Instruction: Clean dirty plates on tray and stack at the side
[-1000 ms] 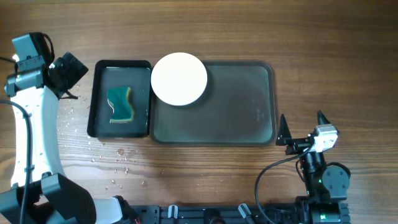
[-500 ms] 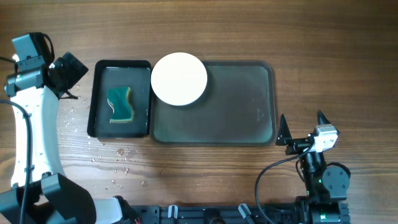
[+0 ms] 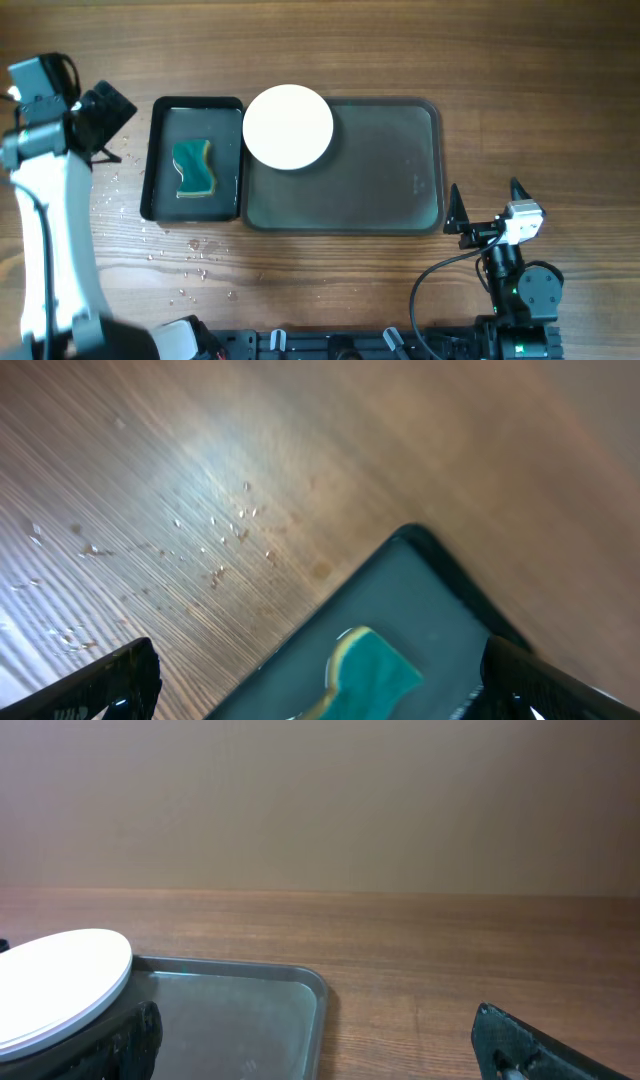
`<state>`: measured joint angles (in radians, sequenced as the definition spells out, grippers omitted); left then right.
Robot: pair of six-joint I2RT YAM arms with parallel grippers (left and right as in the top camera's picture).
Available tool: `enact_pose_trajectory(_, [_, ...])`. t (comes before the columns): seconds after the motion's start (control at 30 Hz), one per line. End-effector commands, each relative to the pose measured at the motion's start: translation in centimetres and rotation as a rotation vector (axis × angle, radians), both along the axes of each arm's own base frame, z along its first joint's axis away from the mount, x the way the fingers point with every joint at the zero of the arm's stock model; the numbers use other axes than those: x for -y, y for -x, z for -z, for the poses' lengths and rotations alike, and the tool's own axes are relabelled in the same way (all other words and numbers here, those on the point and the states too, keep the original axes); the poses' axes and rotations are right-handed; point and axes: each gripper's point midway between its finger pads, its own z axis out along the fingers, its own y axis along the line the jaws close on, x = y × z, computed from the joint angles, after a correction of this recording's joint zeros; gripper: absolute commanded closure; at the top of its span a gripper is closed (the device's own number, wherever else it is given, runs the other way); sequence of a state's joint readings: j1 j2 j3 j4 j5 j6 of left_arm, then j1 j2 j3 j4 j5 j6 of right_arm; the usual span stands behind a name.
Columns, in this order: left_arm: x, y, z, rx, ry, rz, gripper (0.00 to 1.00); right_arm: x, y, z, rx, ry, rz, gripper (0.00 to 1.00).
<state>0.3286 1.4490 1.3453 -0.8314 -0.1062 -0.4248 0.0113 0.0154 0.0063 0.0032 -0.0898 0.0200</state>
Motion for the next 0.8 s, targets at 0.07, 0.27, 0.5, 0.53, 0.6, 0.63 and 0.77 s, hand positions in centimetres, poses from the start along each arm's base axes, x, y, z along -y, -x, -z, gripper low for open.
enact_pose_trajectory(0.07, [1.3, 4.0, -10.2, 0.281, -0.089, -0.009, 0.0, -0.1, 0.1, -0.3, 0.014, 0.017, -0.01, 0.0])
enact_pose_trajectory(0.27, [2.8, 8.5, -16.3, 0.477, -0.155, -0.008, 0.0, -0.1, 0.1, -0.3, 0.014, 0.017, -0.01, 0.0])
enact_pose_trajectory(0.5, [4.1, 11.9, -19.6, 0.596, -0.195, -0.006, 0.0, -0.1, 0.1, -0.3, 0.014, 0.017, -0.01, 0.0])
enact_pose_trajectory(0.53, [4.1, 12.1, -19.6, 0.597, -0.195, -0.005, 0.0, -0.1, 0.1, -0.3, 0.014, 0.017, -0.01, 0.0])
enact_pose_trajectory(0.6, [4.8, 12.9, -19.7, 0.607, -0.194, 0.008, 0.0, -0.1, 0.1, -0.3, 0.014, 0.017, -0.01, 0.0])
enact_pose_trajectory(0.63, [5.3, 13.3, -19.7, 0.615, -0.191, 0.023, 0.0, -0.1, 0.1, -0.3, 0.014, 0.017, -0.01, 0.0])
enact_pose_trajectory(0.77, [7.3, 14.3, -18.6, 0.619, -0.168, 0.093, 0.0, -0.1, 0.1, -0.3, 0.014, 0.018, -0.01, 0.0])
